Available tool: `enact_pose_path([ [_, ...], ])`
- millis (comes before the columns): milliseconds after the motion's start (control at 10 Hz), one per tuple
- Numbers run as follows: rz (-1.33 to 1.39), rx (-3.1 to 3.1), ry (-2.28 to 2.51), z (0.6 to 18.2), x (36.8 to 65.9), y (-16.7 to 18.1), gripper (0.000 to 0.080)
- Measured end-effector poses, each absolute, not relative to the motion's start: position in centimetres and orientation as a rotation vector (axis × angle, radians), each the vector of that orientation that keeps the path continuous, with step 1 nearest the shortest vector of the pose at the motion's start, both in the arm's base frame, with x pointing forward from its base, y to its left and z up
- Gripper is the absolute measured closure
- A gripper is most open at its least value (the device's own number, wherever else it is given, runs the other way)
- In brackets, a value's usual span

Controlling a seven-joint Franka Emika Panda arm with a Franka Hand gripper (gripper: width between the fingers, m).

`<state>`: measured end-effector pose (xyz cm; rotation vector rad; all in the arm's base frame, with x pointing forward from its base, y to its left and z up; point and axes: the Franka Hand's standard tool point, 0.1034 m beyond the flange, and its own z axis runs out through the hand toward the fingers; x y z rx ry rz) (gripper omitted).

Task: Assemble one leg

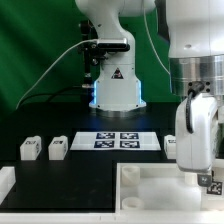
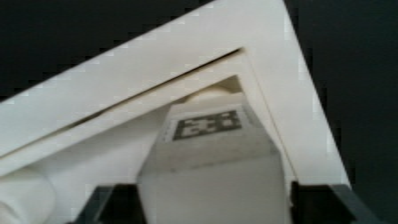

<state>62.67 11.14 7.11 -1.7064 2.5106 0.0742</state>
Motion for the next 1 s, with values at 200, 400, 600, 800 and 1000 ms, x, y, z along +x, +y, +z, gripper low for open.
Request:
enact_pose_path([
  [200, 0.074, -1.708, 2.51, 7.1, 62.7, 11.2, 0.0225],
  [400, 0.056, -1.698, 2.467, 8.5, 62.2, 11.4, 0.0153],
  [600, 0.083, -1.674, 2.453, 9.6, 61.7, 11.3, 0.015],
  [800, 0.086, -1.682, 2.458, 9.1, 61.5, 11.4, 0.015],
  [1000, 0.086, -1.683, 2.458, 9.1, 61.5, 11.5, 0.015],
])
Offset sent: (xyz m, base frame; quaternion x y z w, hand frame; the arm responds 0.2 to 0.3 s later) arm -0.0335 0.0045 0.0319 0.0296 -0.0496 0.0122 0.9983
